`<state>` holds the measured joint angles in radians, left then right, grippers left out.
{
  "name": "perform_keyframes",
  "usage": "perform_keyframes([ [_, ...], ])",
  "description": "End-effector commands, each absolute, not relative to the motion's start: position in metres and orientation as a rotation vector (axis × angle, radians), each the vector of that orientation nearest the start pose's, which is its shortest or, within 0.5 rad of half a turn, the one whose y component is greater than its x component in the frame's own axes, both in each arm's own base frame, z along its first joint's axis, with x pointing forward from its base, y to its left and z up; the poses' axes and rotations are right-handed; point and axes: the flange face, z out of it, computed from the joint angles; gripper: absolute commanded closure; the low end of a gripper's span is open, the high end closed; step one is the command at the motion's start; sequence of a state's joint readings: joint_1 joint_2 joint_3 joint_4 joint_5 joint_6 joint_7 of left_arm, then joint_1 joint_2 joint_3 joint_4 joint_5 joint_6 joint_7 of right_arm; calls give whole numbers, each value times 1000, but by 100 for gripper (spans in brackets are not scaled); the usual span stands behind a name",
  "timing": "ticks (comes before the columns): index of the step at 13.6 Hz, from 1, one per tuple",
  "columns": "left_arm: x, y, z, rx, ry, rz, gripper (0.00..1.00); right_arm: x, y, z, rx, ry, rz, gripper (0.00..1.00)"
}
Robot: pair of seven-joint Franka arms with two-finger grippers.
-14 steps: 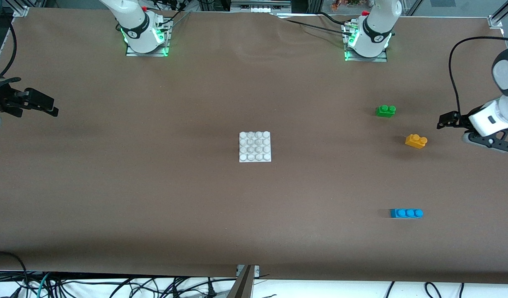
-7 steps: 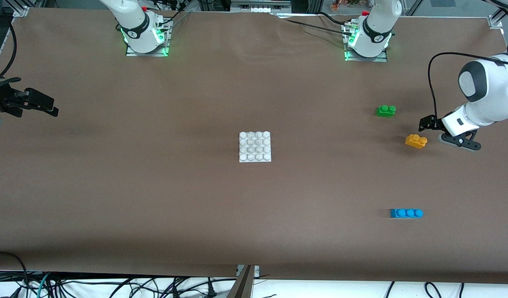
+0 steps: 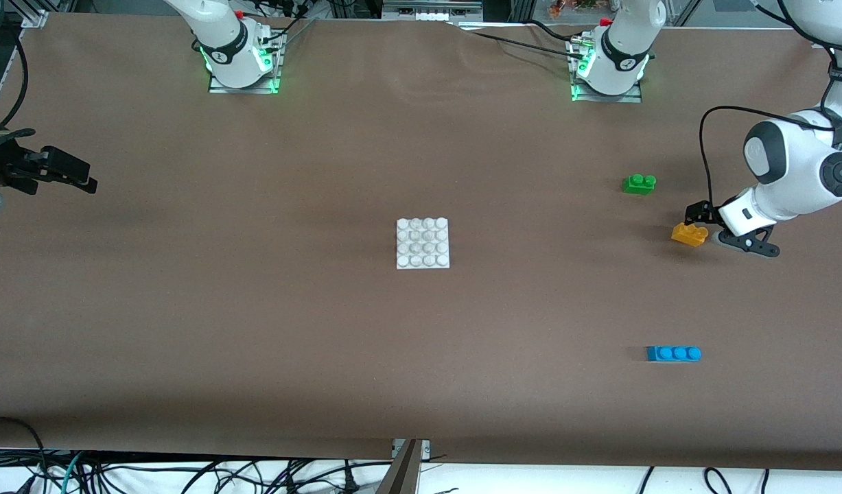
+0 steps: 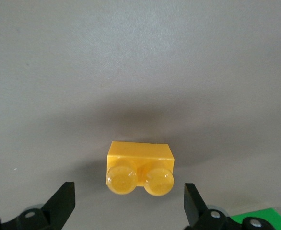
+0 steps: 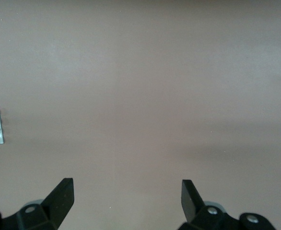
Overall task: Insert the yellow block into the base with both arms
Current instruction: 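Close the left gripper on the yellow block and lift it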
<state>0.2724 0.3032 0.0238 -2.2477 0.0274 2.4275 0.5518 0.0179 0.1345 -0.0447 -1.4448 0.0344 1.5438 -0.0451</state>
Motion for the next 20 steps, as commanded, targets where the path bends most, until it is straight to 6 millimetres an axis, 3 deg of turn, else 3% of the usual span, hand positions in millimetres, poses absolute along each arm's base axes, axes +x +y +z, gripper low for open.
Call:
perform_keyframes([
  [1,508,153,210,-3127,449,183,0,590,-12,606,-3113,-34,46,0],
  [9,501,149,198,-3139,351,200,2,591,-11,604,-3111,-36,53,1],
  [15,501,146,214,-3139,357,209,2,591,-11,604,-3113,-36,53,1],
  [17,501,146,213,-3140,355,214,14,591,-12,604,-3113,-34,53,1],
  [20,501,146,213,-3140,355,212,22,591,-13,604,-3125,-37,54,1],
])
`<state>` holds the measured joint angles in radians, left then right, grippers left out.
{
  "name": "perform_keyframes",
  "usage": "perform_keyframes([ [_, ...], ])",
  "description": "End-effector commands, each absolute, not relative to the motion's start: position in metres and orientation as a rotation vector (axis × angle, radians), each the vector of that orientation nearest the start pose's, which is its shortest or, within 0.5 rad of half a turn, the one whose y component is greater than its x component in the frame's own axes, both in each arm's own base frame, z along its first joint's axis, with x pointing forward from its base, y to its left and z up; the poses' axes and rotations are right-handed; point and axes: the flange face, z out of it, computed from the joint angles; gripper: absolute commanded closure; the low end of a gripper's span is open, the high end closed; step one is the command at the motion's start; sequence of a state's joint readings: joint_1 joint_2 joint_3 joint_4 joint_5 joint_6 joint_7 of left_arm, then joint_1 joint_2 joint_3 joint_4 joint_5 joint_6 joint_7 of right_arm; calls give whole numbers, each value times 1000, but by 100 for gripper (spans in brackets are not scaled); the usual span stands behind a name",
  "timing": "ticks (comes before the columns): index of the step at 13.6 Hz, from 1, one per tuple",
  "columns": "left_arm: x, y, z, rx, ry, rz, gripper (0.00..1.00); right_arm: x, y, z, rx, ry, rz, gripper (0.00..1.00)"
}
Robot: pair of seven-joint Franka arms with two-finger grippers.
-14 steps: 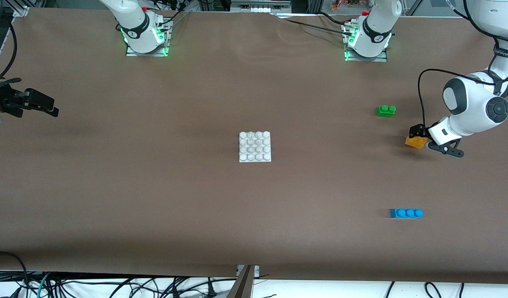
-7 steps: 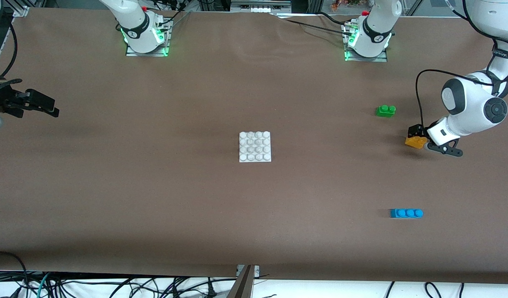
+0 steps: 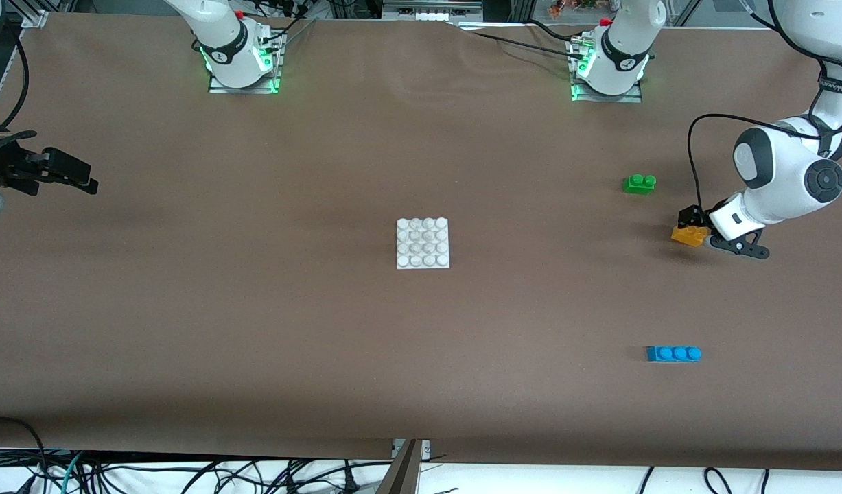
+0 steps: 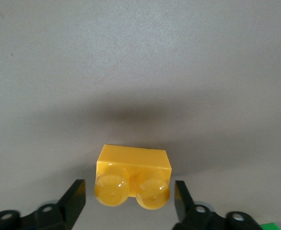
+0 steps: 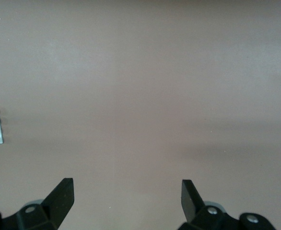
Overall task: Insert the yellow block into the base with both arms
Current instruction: 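Close the left gripper on the yellow block and lift it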
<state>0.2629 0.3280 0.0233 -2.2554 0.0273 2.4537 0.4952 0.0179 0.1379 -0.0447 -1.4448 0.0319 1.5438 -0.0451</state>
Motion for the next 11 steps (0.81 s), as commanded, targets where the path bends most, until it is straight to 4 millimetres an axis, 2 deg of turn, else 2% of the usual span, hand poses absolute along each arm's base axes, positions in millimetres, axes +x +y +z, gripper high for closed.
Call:
perform_keyframes([
  [1,501,146,213,-3140,357,211,24,591,-13,604,-3125,-37,54,1],
  [3,501,145,213,-3139,357,212,33,591,-13,604,-3125,-37,54,1],
  [6,501,144,212,-3140,350,214,39,592,-13,604,-3125,-36,52,1],
  [8,501,145,213,-3140,347,212,66,592,-13,603,-3125,-36,54,1],
  [9,501,145,214,-3139,351,214,88,592,-13,604,-3125,-36,52,1],
  [10,501,145,216,-3138,351,210,100,592,-13,604,-3125,-36,52,1],
  [11,502,145,221,-3138,351,205,100,592,-13,603,-3125,-36,54,1],
])
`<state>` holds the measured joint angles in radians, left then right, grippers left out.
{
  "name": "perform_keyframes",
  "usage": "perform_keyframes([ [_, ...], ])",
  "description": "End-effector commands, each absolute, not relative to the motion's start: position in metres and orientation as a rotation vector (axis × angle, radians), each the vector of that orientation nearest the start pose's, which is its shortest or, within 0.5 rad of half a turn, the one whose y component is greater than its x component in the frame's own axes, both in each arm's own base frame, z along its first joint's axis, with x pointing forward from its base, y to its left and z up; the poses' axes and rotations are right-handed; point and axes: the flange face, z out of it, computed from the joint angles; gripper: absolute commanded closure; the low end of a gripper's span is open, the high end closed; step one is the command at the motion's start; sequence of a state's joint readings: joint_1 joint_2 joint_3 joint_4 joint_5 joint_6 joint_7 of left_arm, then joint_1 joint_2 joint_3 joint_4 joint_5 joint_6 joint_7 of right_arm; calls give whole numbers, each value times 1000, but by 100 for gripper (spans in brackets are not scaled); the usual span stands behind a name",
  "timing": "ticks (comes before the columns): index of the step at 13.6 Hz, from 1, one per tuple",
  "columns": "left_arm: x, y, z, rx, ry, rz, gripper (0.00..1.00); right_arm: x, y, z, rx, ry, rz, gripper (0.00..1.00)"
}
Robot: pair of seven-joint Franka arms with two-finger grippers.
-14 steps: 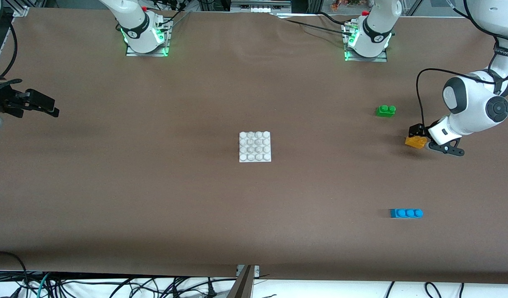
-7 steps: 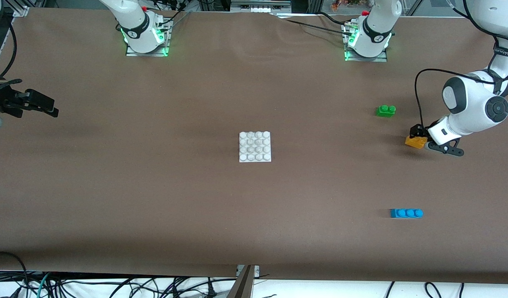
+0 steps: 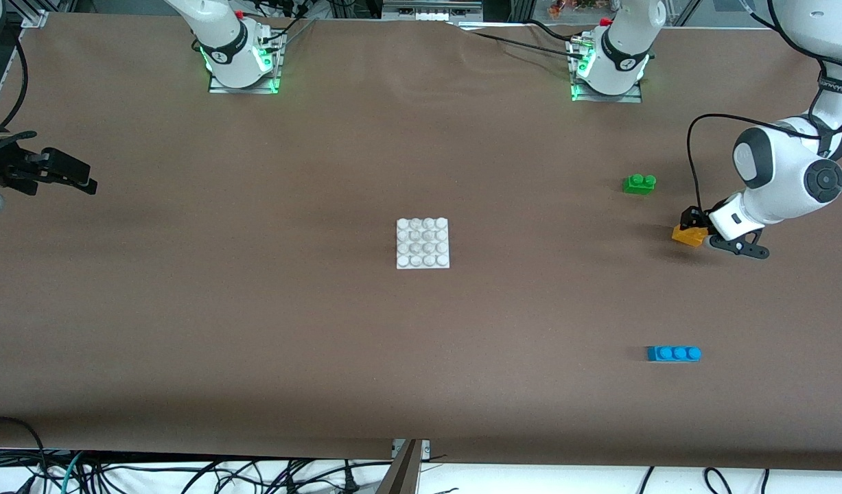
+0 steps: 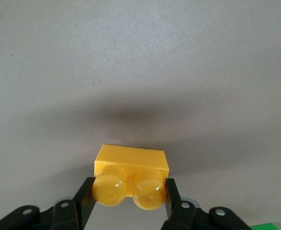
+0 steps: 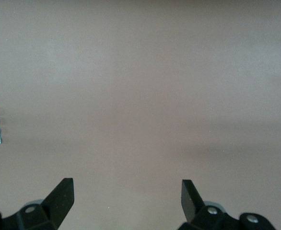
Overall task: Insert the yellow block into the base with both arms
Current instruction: 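Close the left gripper on the yellow block and lift it, then carry the yellow block with the left gripper over the base plate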
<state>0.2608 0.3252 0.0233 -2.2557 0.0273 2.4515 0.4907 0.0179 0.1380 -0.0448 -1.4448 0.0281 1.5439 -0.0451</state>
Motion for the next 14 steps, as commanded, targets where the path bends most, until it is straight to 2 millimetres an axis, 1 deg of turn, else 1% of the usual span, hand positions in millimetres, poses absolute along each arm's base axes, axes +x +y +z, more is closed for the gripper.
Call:
perform_keyframes([
  [1,504,146,234,-3136,345,194,100,593,-13,601,-3125,-34,59,1],
  [2,505,144,249,-3138,318,189,100,594,-14,599,-3126,-36,61,1],
  [3,509,135,267,-3137,288,175,100,594,-15,599,-3127,-34,59,1],
  [4,514,119,285,-3134,257,168,100,595,-16,599,-3127,-32,56,1],
  [6,524,74,316,-3129,208,189,100,597,-16,598,-3147,-39,53,1],
  [7,526,44,328,-3132,187,184,100,597,-14,598,-3147,-44,56,1],
  [8,533,7,339,-3169,174,183,100,597,-11,598,-3147,-51,56,1],
  [9,537,-25,347,-3228,129,201,100,597,-11,598,-3148,-49,53,1],
  [10,538,-71,351,-3262,95,208,100,598,-10,597,-3163,-52,57,1],
  [11,534,-105,352,-3262,41,220,100,598,-10,597,-3173,-57,58,1],
  [12,535,-140,350,-3256,-15,229,100,598,-8,597,-3181,-64,58,1],
  [13,539,-174,347,-3259,-61,238,100,598,-3,597,-3184,-81,60,1],
  [14,545,-214,342,-3264,-115,244,100,598,7,597,-3192,-111,60,1],
])
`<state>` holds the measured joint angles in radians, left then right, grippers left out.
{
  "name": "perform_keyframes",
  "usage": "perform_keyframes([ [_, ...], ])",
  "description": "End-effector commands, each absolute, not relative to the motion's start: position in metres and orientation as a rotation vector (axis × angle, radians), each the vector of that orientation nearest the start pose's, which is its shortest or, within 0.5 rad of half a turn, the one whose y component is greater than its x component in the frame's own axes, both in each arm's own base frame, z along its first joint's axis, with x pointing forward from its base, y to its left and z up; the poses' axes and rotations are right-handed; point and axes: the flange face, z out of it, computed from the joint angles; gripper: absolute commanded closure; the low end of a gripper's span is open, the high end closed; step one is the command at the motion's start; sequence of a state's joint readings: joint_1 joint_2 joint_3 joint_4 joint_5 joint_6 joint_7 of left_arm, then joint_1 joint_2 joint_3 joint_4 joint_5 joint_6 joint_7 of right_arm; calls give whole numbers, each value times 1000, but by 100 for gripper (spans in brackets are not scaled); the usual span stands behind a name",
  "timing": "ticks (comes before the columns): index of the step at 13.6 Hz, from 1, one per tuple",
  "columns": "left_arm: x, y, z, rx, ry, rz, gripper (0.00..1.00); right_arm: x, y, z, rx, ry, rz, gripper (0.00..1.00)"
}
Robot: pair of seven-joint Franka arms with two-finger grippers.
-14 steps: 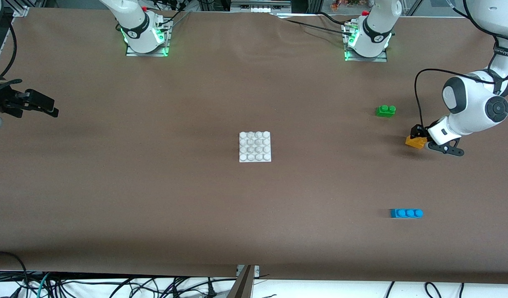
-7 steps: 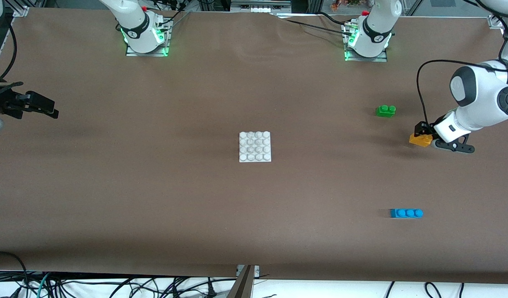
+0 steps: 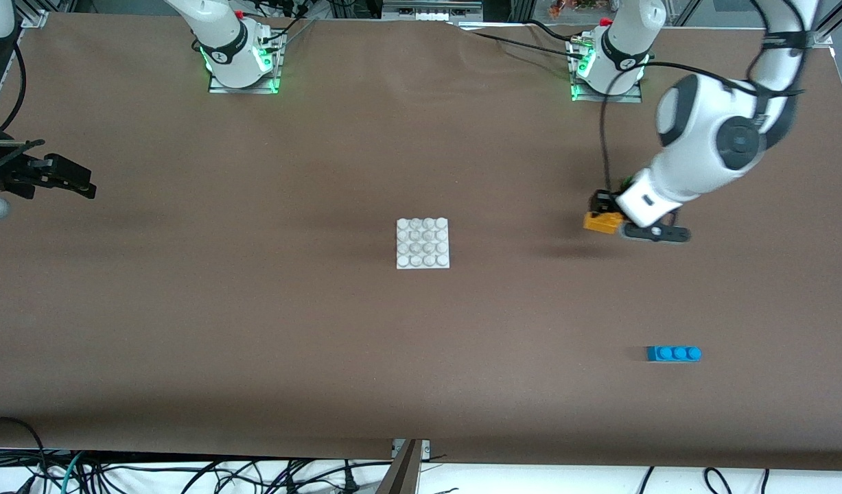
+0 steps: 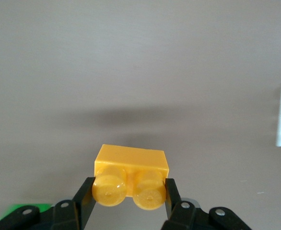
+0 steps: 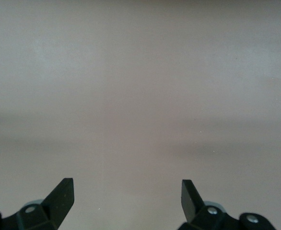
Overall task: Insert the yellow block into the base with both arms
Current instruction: 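Carry the yellow block with the left gripper over the base plate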
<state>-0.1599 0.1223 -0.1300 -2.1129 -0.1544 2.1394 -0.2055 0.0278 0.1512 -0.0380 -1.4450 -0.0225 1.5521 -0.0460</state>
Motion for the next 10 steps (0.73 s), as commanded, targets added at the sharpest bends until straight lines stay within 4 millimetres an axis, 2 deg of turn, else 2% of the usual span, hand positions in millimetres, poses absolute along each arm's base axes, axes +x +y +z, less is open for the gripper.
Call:
perform_keyframes([
  [1,553,-252,341,-3269,-172,237,100,598,20,598,-3223,-154,57,1],
  [3,552,-325,334,-3269,-252,246,100,598,56,594,-3289,-278,62,1],
  [5,544,-380,319,-3255,-319,270,100,597,61,593,-3301,-295,69,1],
  [8,535,-445,292,-3234,-409,293,100,597,57,592,-3298,-281,76,1],
  [9,534,-462,287,-3229,-449,288,100,597,60,592,-3297,-288,78,1],
  [10,537,-468,281,-3224,-475,279,100,597,60,592,-3297,-291,78,1],
])
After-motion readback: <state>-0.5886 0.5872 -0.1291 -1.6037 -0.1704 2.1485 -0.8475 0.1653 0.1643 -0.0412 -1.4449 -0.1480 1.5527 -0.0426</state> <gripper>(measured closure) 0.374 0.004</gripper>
